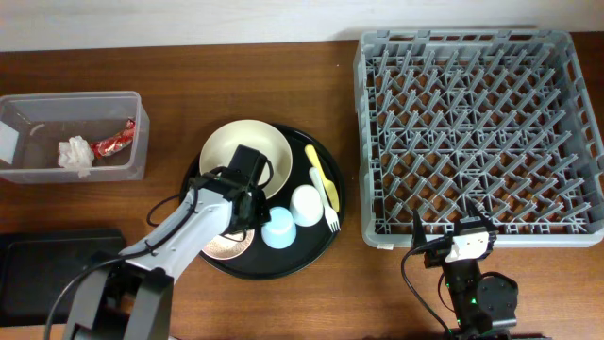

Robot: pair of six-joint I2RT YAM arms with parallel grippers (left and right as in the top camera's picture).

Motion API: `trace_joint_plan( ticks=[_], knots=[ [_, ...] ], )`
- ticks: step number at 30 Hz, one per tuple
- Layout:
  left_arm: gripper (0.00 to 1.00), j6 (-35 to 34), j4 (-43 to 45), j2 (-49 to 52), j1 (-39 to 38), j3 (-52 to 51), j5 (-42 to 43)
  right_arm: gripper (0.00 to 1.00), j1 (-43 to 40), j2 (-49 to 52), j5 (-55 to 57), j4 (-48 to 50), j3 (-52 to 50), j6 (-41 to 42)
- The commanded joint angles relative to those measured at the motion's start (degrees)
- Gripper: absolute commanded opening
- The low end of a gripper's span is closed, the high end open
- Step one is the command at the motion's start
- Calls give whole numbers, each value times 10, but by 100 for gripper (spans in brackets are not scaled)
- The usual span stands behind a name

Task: Sort waste into correct bins and load items into the dishwasher rack
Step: 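Reach the left gripper to the pink rice bowl and grasp its rim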

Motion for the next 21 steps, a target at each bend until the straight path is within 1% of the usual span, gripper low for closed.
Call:
trace_joint_plan(
  ticks=[1, 4, 7, 10, 14, 16, 17, 21],
  knots=[
    [23, -16, 2, 7, -2, -6, -4, 98, -4, -4, -5, -3, -3, 4],
    [22, -16, 2, 7, -2, -6, -4, 98, -4, -4, -5, -3, -3, 4],
    [14, -16, 2, 7, -2, -6, -4, 98, -4, -4, -5, -3, -3, 4],
    [11, -16, 1, 7, -2, -6, -3, 98, -4, -4, -5, -3, -3, 4],
    [9, -16, 1, 7, -2, -6, -4, 98, -4, -4, -5, -3, -3, 4],
    [6, -16, 1, 7, -2, -6, -4, 98, -4, -4, -5, -3, -3, 4],
    [2, -16, 1, 7, -2, -6, -4, 98, -4, -4, -5, -3, -3, 4],
    [1, -15, -6, 7, -2, -3, -4, 98, -4, -4, -5, -3, -3, 4]
  ],
)
